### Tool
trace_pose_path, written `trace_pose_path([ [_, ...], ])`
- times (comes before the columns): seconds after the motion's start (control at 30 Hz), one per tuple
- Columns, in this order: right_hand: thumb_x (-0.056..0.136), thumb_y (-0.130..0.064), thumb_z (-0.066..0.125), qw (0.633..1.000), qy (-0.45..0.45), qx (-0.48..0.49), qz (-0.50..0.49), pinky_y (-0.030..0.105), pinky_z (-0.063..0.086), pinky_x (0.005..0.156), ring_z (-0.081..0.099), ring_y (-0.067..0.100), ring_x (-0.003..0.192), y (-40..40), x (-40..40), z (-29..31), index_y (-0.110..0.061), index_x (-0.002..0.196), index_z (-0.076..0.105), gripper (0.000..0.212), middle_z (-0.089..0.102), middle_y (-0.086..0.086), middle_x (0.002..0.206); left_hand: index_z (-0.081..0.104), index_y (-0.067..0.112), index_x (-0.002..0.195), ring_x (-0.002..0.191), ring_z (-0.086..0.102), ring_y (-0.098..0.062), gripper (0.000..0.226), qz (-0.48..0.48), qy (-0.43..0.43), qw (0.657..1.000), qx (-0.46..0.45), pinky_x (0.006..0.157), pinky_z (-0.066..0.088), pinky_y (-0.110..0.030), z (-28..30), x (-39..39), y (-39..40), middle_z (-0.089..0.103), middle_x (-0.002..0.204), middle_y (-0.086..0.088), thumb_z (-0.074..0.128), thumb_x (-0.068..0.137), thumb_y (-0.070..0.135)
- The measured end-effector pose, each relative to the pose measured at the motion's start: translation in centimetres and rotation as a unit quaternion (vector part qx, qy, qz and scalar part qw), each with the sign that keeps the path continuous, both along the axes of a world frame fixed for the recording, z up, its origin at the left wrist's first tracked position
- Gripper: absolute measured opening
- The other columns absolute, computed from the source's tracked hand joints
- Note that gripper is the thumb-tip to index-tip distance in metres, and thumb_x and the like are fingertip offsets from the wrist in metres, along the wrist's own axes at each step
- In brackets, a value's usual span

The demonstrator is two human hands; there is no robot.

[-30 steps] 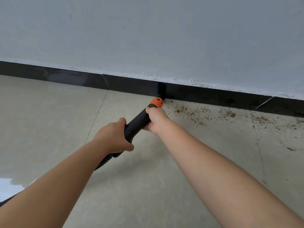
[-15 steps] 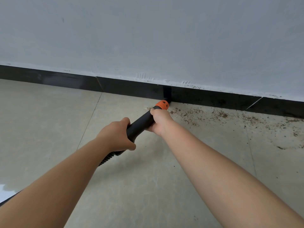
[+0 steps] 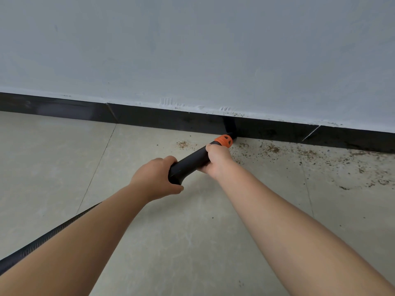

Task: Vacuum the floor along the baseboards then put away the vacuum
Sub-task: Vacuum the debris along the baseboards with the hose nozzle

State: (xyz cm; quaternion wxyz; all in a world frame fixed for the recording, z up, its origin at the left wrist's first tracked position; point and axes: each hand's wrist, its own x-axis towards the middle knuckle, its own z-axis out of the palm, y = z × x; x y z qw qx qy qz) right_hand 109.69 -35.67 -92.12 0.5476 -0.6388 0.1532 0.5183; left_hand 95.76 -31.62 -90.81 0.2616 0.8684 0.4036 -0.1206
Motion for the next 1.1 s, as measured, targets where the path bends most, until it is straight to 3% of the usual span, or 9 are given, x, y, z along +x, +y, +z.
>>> trace_pose_path([
  [0.13,0.096,-0.002,0.042,1.0,-0.01,-0.006,-0.02,0.053,0.046,0.085,0.046,0.037,0.12,-0.9,1.4,-0.4,-0.005,0.129,0.038,0.034,0.043,0.018,0.134,0.048,0.022,0.113,0.08,0.053,-0.017,0.043,-0.018,0.0,1.0,0.009,0.061,0.038,-0.024,-0.7,1.4,-0.7,0.054,0.093,0.001,0.066,0.076,0.034],
  [0.27,0.095,-0.001,0.042,0.999,-0.012,-0.009,-0.042,0.053,0.044,0.091,0.045,0.037,0.121,-2.1,2.7,-0.5,-0.006,0.13,0.038,0.036,0.043,0.018,0.134,0.045,0.02,0.117,0.085,0.053,-0.019,0.046,-0.033,-0.001,0.999,0.003,0.066,0.039,-0.026,-1.1,2.7,-1.7,0.051,0.097,0.0,0.065,0.078,0.035],
  [0.73,0.094,-0.001,0.046,0.995,-0.028,-0.036,-0.092,0.055,0.042,0.094,0.044,0.037,0.122,-5.6,7.1,-0.7,-0.006,0.132,0.037,0.04,0.043,0.018,0.134,0.041,0.018,0.122,0.092,0.052,-0.02,0.05,-0.067,-0.003,0.998,-0.002,0.077,0.048,-0.031,-1.9,7.6,-5.0,0.05,0.107,-0.003,0.064,0.082,0.039],
  [1.1,0.094,-0.003,0.047,0.99,-0.032,-0.048,-0.126,0.053,0.04,0.097,0.043,0.035,0.125,-8.6,10.9,-0.9,-0.007,0.136,0.034,0.045,0.042,0.017,0.137,0.038,0.016,0.122,0.101,0.051,-0.023,0.049,-0.088,0.0,0.996,0.008,0.075,0.044,-0.03,-2.1,12.0,-7.7,0.05,0.112,-0.007,0.061,0.085,0.039],
])
